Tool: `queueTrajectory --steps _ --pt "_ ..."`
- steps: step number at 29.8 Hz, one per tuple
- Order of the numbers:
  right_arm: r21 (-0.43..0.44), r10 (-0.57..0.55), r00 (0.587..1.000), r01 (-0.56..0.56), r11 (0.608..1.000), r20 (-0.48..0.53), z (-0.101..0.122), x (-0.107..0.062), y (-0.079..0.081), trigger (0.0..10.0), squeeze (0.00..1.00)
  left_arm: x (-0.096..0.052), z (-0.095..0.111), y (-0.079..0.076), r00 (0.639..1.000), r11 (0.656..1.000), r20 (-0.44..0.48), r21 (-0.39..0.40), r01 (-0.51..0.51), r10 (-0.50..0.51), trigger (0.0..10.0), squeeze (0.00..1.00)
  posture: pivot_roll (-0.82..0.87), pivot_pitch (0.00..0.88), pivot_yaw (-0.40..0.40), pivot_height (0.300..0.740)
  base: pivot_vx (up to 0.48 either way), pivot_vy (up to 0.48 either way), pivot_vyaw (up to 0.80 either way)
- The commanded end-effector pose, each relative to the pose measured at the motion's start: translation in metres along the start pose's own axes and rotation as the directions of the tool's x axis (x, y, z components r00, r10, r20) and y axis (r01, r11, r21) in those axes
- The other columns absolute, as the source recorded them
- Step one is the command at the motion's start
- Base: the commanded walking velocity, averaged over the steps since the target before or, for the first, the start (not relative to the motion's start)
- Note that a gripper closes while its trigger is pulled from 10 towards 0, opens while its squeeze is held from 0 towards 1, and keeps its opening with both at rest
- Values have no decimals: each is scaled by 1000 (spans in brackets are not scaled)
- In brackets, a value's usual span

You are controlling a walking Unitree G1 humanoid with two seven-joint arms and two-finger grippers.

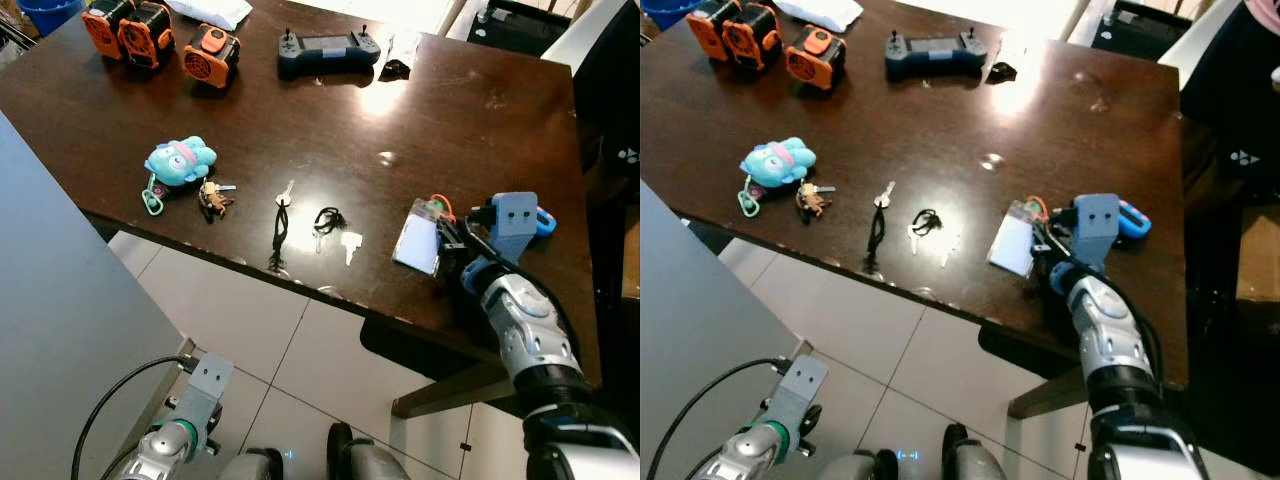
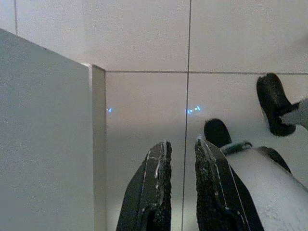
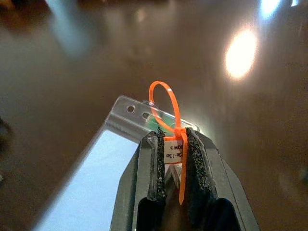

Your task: Hang keys on a hook

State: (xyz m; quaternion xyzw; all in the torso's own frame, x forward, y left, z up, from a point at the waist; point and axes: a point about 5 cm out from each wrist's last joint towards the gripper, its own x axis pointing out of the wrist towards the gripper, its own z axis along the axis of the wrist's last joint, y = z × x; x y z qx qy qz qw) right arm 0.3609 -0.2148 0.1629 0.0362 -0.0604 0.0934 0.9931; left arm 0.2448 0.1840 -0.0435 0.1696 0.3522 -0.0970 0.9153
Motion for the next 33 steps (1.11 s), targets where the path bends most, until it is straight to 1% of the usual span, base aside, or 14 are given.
queueTrajectory --steps 1,3,5,8,10,12,15,19,21,23,25,27,29,33 --pt "12 2 998 -2 1000 62 8 -4 -2 10000 0 -2 -11 -6 999 1000 -37 5 18 -18 10000 0 -3 166 20 740 0 0 0" --pt "5 49 986 -51 999 159 29 -4 5 10000 0 -2 -10 -6 999 1000 -32 7 20 -20 10000 0 -3 166 20 740 0 0 0" --pt "5 49 986 -51 999 159 29 -4 5 10000 0 -2 -10 -6 999 1000 -32 7 20 -20 10000 0 -3 166 20 740 0 0 0" --pt "-4 121 952 -124 992 282 60 -9 18 10000 0 0 -3 -6 1000 1000 -5 5 22 -22 10000 0 -24 166 27 740 0 0 0" --pt "-2 147 933 -155 988 329 71 -15 25 10000 0 1 4 -5 999 1000 27 -1 21 -21 10000 0 -33 155 21 740 0 0 0" --pt "5 139 933 -149 989 330 70 -18 27 10000 0 1 9 -4 998 1000 57 -14 20 -19 10000 0 -33 155 21 740 0 0 0" --pt "41 109 944 -128 991 311 58 -27 31 10000 0 0 18 -4 993 999 116 -42 13 -8 10000 0 -36 142 17 740 0 0 0" --pt "95 51 972 -75 993 229 22 -41 39 10000 0 -2 25 -3 982 997 189 -75 -17 31 10000 0 -36 132 14 740 0 0 0" --pt "120 -43 978 18 993 206 5 -49 40 10000 0 -6 28 1 965 992 242 -99 -82 104 10000 0 -47 116 17 740 0 0 0" --pt "136 -83 976 57 989 199 0 -54 44 10000 0 -9 30 5 947 983 276 -121 -135 164 10000 0 -61 112 20 740 0 0 0" --pt "140 -85 976 57 988 201 0 -55 46 10000 0 -10 31 7 940 979 286 -129 -155 186 10000 0 -61 112 20 740 0 0 0" --pt "86 -69 964 49 995 255 13 -51 49 10000 0 -11 37 9 923 972 317 -155 -178 220 10000 0 -63 98 12 740 0 0 0" --pt "68 -70 945 51 996 319 28 -45 47 10000 0 -9 42 10 922 969 314 -166 -184 229 10000 0 -59 92 8 740 0 0 0" --pt "47 -64 933 51 998 354 36 -44 46 10000 0 -9 44 9 921 969 318 -167 -180 226 10000 0 -55 91 6 740 0 0 0"
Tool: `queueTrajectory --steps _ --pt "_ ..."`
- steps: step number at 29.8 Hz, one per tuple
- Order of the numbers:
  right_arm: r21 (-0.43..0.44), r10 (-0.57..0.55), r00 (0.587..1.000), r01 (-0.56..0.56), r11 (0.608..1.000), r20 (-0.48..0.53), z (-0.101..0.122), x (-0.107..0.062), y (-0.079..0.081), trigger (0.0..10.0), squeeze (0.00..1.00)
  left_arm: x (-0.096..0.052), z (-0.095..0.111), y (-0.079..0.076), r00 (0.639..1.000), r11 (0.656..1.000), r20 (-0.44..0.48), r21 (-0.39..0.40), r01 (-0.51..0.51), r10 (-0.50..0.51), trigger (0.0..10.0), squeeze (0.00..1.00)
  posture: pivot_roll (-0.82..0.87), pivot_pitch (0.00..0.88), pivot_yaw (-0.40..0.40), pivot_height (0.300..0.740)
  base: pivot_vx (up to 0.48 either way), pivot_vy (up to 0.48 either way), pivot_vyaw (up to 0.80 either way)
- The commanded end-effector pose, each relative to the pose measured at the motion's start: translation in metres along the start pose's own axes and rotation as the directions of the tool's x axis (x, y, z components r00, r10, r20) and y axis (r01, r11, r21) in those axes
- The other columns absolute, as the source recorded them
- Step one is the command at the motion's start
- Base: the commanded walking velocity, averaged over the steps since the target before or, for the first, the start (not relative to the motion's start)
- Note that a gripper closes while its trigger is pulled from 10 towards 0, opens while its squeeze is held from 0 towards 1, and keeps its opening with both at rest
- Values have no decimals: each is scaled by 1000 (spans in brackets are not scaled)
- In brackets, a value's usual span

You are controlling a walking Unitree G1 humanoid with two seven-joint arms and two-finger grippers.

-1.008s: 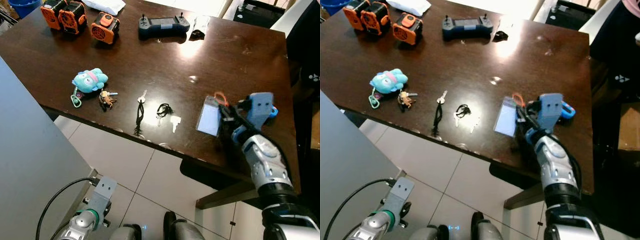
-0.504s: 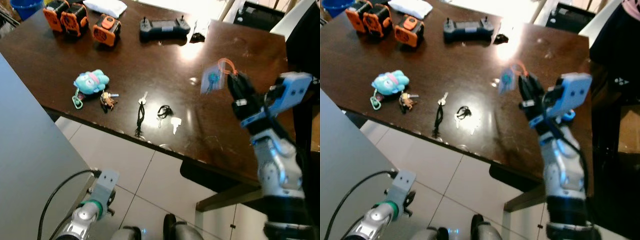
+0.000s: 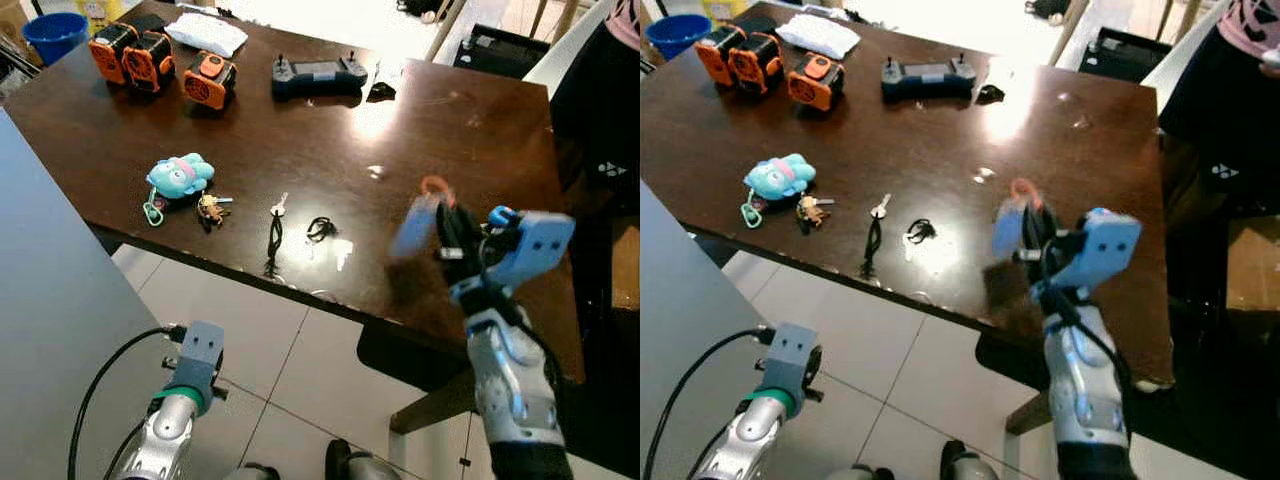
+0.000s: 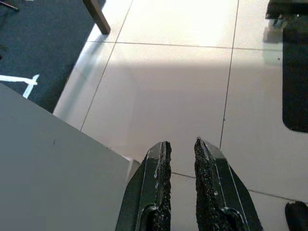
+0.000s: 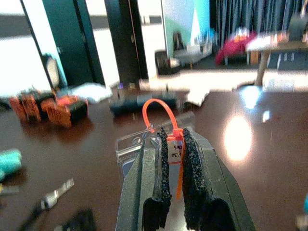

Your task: Hang keys on a hook

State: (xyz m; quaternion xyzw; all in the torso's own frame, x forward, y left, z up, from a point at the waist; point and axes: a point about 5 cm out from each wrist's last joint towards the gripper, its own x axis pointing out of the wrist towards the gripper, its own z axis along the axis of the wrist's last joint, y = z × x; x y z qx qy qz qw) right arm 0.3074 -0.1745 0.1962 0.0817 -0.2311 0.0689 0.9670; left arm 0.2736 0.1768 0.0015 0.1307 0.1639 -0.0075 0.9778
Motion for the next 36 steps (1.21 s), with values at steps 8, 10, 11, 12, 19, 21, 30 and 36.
queueTrajectory --steps 8,10,11,12,19,21,30,36 --pt "-44 12 1000 -12 999 4 -2 -2 0 10000 0 -5 -10 -8 997 998 -42 -6 57 -58 10000 0 -49 97 10 740 0 0 0" --pt "-44 12 1000 -12 999 4 -2 -2 1 10000 0 -5 -11 -8 998 999 -41 -6 51 -51 10000 0 -49 97 10 740 0 0 0" --pt "-46 13 1000 -12 999 3 -3 -1 2 10000 0 -6 -11 -6 998 999 -43 -8 38 -39 10000 0 -49 97 10 740 0 0 0" --pt "-46 13 1000 -13 999 2 -4 -1 2 10000 0 -6 -12 -5 999 1000 -45 -6 26 -27 10000 0 -49 97 10 740 0 0 0" --pt "-41 27 1000 -27 999 5 -5 3 6 10000 0 -8 -15 -1 999 1000 -51 -6 14 -15 10000 0 -28 102 8 740 -374 0 0" --pt "-41 28 1000 -27 999 5 -5 3 6 10000 0 -8 -16 -1 999 1000 -52 -5 13 -13 10000 0 -28 102 8 740 -446 0 0" --pt "-39 34 999 -34 999 3 -6 5 7 10000 0 -9 -16 -2 998 1000 -54 -7 14 -14 10000 0 -24 103 6 740 -445 0 0" --pt "-38 35 999 -35 999 3 -6 5 7 10000 0 -9 -16 -1 998 1000 -53 -8 13 -13 10000 0 -24 103 6 740 -442 0 0"
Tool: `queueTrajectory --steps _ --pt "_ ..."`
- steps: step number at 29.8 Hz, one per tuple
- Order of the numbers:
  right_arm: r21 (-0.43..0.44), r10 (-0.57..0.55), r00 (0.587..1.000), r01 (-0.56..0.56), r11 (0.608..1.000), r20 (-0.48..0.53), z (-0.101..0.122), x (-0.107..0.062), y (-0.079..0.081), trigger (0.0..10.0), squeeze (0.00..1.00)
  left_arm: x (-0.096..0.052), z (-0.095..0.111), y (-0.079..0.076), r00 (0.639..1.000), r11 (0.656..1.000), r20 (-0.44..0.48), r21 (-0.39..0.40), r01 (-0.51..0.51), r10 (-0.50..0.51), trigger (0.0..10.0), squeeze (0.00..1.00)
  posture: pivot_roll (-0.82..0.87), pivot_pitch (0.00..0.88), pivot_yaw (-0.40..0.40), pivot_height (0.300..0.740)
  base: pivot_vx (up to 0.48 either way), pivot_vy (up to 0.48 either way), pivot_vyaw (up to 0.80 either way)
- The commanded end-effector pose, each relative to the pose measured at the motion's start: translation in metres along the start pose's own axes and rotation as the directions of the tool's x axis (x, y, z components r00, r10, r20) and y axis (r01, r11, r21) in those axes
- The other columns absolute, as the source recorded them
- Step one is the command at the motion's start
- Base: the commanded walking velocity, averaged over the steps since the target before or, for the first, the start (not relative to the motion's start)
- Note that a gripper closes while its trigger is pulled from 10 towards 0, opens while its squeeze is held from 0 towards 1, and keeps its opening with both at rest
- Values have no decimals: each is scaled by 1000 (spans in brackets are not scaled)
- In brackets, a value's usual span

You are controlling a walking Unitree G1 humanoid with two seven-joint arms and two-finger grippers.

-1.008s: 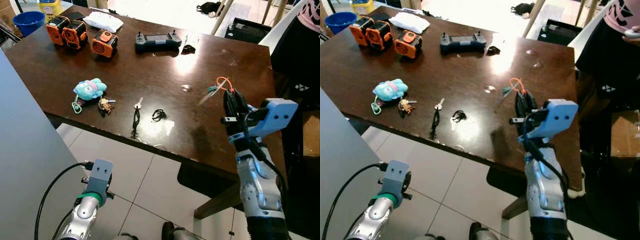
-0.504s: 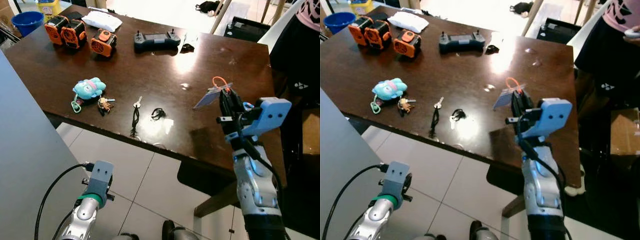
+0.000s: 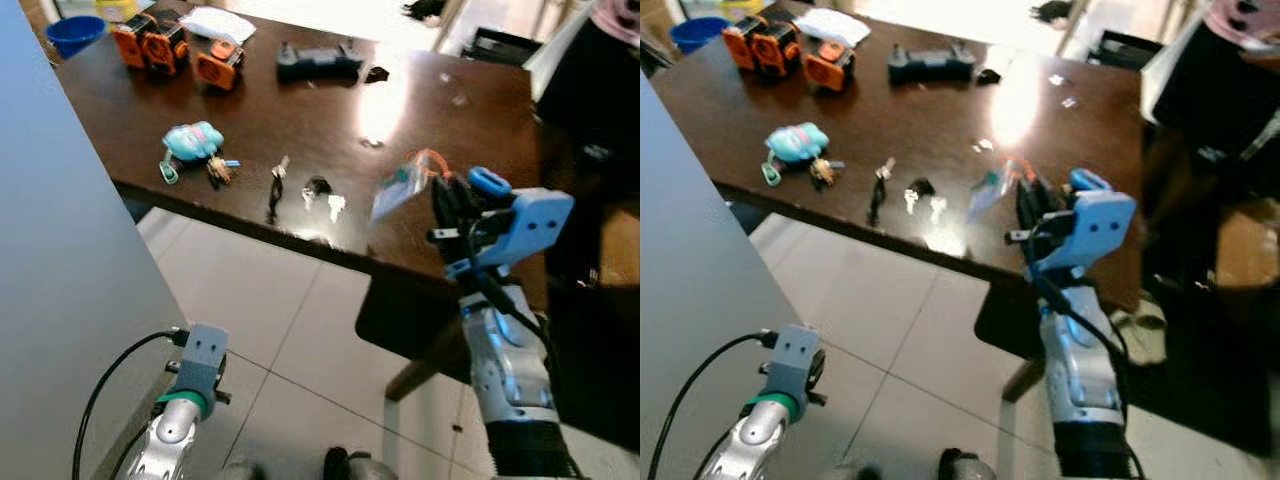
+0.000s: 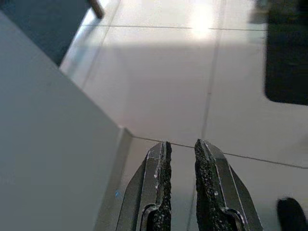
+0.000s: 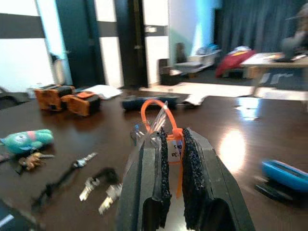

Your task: Hang keys on a hook

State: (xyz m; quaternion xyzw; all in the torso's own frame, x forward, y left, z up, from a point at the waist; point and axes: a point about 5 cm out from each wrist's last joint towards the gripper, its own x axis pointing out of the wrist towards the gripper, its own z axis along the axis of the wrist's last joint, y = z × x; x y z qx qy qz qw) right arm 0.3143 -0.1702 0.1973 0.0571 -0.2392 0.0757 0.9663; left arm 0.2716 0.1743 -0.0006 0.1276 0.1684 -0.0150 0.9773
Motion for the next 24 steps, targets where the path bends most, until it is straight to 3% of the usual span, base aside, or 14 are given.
queueTrajectory --steps 1,8,24 --pt "8 10 1000 -10 1000 -7 -3 -2 4 10000 0 -7 -14 2 999 1000 -46 -4 -4 4 10000 0 -24 103 6 740 -442 0 0" --pt "11 30 999 -29 1000 -13 -4 1 9 10000 0 -7 -13 4 999 1000 -42 -5 -9 9 10000 0 -16 107 9 740 -399 0 0" --pt "7 49 998 -49 999 -25 -5 3 13 10000 0 -7 -10 1 1000 1000 -20 -15 5 -6 10000 0 -12 112 7 740 0 0 0"
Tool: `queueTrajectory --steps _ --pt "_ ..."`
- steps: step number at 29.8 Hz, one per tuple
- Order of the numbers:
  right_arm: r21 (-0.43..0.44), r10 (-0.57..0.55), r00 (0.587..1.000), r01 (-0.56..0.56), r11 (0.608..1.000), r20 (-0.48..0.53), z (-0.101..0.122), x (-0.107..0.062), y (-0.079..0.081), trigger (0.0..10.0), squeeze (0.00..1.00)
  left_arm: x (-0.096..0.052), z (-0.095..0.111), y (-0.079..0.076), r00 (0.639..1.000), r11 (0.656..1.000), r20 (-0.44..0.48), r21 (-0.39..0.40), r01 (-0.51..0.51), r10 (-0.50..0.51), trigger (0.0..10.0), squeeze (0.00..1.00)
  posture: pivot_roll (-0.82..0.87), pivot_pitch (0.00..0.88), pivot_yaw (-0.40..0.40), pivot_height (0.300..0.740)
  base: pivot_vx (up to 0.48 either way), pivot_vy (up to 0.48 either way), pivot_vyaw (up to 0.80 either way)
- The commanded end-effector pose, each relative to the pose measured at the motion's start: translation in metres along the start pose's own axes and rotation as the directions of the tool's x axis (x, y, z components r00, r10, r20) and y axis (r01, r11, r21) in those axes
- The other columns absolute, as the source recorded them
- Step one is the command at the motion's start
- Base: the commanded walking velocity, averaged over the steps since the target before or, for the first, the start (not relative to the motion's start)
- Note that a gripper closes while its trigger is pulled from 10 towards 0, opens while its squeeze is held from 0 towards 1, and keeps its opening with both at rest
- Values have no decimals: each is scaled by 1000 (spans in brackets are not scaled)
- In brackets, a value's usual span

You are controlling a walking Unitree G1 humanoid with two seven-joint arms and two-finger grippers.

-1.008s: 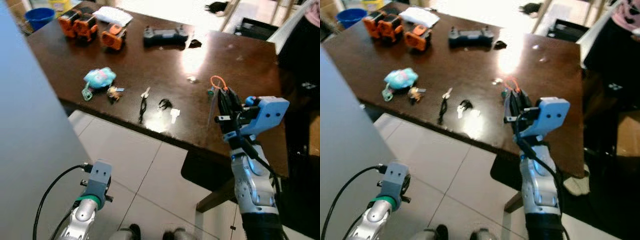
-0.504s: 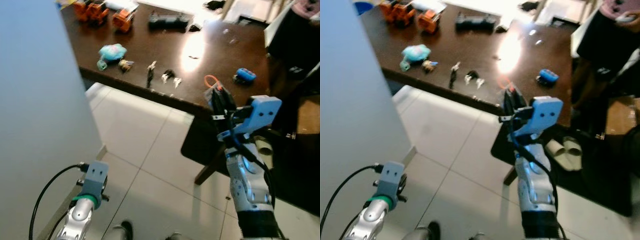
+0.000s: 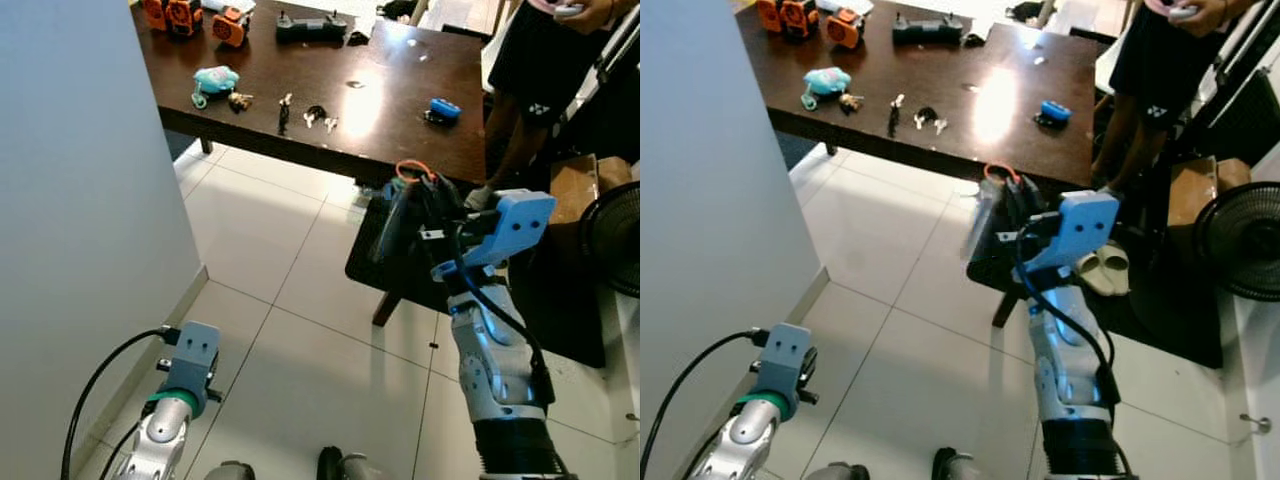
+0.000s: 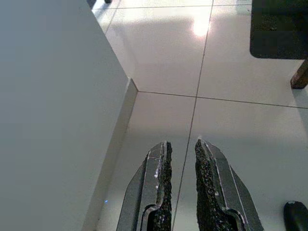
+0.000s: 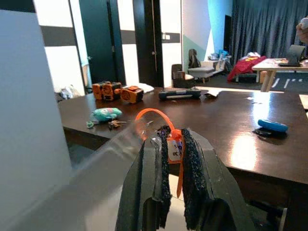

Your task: Hang keys on a hook

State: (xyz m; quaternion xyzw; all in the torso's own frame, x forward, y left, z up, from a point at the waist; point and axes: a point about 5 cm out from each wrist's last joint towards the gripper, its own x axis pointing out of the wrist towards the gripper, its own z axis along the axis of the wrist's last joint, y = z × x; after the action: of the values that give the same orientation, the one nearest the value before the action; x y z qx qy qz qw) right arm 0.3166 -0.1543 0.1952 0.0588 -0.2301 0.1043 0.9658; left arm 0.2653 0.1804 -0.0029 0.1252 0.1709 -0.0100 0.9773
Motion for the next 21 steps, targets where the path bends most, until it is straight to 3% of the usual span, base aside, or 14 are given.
queueTrajectory --steps 1,5,21 --pt "-12 -5 1000 4 1000 -6 1 0 -2 10000 0 -2 -4 -4 1000 1000 -14 -8 14 -14 10000 0 -12 112 7 740 0 0 0" --pt "-29 7 1000 -7 1000 0 2 1 -1 10000 0 -2 -4 -4 1000 1000 -16 -8 13 -13 10000 0 -13 113 6 740 0 0 313" --pt "-29 11 1000 -11 1000 6 3 2 -1 10000 0 -3 -6 -3 1000 1000 -27 -5 10 -11 10000 0 -11 110 6 740 0 0 797"
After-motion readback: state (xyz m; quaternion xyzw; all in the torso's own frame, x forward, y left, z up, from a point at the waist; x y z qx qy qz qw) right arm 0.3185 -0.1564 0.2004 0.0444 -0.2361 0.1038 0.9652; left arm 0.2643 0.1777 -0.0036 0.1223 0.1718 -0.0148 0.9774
